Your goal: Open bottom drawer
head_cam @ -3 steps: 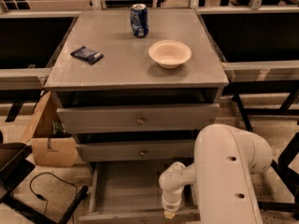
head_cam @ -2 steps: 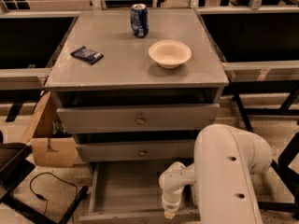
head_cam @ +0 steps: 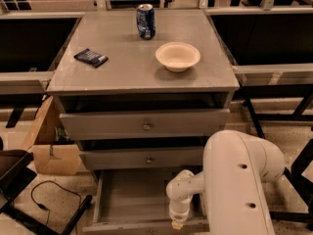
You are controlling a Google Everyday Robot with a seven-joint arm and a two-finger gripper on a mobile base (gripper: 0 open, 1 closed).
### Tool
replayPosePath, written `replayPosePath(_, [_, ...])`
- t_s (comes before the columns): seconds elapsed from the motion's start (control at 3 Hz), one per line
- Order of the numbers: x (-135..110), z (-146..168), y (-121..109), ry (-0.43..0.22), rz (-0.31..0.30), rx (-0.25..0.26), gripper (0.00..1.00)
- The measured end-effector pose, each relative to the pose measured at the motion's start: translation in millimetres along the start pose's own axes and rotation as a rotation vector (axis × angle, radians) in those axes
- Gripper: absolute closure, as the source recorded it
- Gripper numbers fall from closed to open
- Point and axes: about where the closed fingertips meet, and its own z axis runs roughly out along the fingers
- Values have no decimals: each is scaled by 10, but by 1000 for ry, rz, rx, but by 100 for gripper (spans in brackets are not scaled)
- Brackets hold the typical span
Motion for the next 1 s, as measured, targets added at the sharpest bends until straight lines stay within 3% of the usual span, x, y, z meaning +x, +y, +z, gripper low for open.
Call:
replayPosePath(0.33, [0,0,0,0,0,0,11])
replayPosePath(0.67, [0,-1,0,0,0,0,0])
replayPosePath(1.0, [16,-165,6,0,-21,31,0])
